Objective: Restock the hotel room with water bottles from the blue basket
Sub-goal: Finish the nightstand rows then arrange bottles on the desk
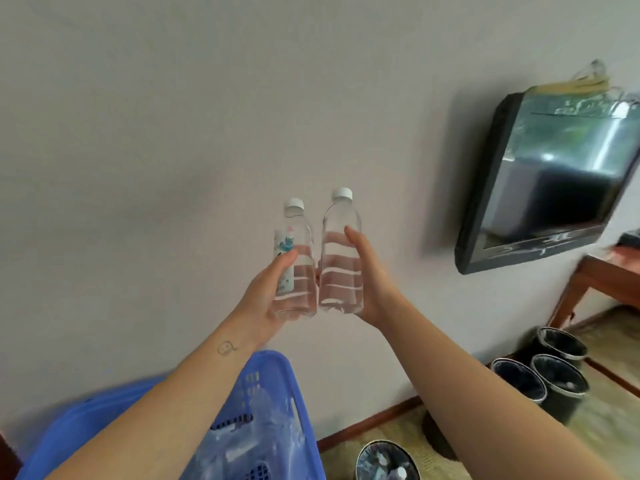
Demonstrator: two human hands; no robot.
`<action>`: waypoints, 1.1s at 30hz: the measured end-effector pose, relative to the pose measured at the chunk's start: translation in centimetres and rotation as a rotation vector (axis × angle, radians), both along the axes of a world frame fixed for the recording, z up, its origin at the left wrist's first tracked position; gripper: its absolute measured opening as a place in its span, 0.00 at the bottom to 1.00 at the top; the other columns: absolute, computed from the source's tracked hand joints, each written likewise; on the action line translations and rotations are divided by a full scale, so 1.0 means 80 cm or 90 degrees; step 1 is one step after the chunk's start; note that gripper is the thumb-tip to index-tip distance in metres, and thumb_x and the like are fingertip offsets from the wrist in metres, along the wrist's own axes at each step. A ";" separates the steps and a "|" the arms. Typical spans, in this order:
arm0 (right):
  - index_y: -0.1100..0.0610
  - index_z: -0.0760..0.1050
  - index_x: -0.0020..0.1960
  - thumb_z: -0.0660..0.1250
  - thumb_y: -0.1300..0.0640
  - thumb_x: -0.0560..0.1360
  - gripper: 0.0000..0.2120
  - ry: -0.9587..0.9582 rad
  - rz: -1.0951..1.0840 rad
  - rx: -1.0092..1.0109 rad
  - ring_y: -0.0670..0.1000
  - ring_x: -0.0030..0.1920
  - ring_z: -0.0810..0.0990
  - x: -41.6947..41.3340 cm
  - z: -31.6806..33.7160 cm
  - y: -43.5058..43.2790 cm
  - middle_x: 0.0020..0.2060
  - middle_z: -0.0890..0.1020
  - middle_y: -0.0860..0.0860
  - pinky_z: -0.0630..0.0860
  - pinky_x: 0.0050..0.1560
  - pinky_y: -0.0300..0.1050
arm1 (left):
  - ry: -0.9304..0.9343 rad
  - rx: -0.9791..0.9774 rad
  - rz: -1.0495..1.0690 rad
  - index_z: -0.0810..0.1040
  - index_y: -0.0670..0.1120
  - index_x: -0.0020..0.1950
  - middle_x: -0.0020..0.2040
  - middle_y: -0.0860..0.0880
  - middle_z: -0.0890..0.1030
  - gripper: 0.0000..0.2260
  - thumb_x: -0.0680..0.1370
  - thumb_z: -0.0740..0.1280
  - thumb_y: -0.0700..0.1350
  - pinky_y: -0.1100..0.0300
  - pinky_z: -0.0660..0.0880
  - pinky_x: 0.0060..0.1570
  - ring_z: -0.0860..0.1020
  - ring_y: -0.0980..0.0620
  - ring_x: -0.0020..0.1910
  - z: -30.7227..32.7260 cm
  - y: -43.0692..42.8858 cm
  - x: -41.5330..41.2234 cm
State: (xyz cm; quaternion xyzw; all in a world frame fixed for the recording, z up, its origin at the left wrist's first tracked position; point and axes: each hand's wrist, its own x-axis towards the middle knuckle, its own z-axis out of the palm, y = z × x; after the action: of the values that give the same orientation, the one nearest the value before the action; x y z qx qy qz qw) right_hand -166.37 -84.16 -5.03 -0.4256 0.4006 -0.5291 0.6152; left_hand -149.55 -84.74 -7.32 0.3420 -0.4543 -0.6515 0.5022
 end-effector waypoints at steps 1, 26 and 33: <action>0.51 0.83 0.52 0.66 0.34 0.71 0.22 -0.006 -0.013 0.007 0.56 0.43 0.80 -0.017 0.009 0.007 0.44 0.82 0.54 0.71 0.50 0.53 | 0.004 -0.014 -0.021 0.85 0.54 0.49 0.44 0.46 0.84 0.11 0.74 0.68 0.57 0.55 0.79 0.36 0.83 0.47 0.39 0.009 0.000 -0.015; 0.53 0.76 0.45 0.66 0.41 0.73 0.15 -0.103 -0.228 -0.072 0.47 0.28 0.77 -0.431 0.056 0.327 0.30 0.77 0.47 0.74 0.31 0.39 | 0.118 -0.043 -0.472 0.79 0.48 0.55 0.41 0.47 0.80 0.10 0.79 0.65 0.52 0.57 0.78 0.36 0.79 0.50 0.38 0.054 0.194 -0.472; 0.52 0.79 0.43 0.69 0.41 0.74 0.14 -0.138 -0.330 -0.081 0.44 0.39 0.56 -0.515 0.025 0.427 0.39 0.65 0.46 0.48 0.44 0.41 | 0.142 0.002 -0.554 0.80 0.46 0.56 0.46 0.47 0.83 0.14 0.76 0.68 0.53 0.56 0.79 0.42 0.82 0.51 0.42 0.032 0.264 -0.571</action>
State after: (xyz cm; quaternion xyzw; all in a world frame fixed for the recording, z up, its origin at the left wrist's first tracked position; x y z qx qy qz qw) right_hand -207.56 -49.99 -3.05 -0.2875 0.3940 -0.7351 0.4708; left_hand -195.21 -63.63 -4.74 0.0477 -0.4981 -0.8357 0.2265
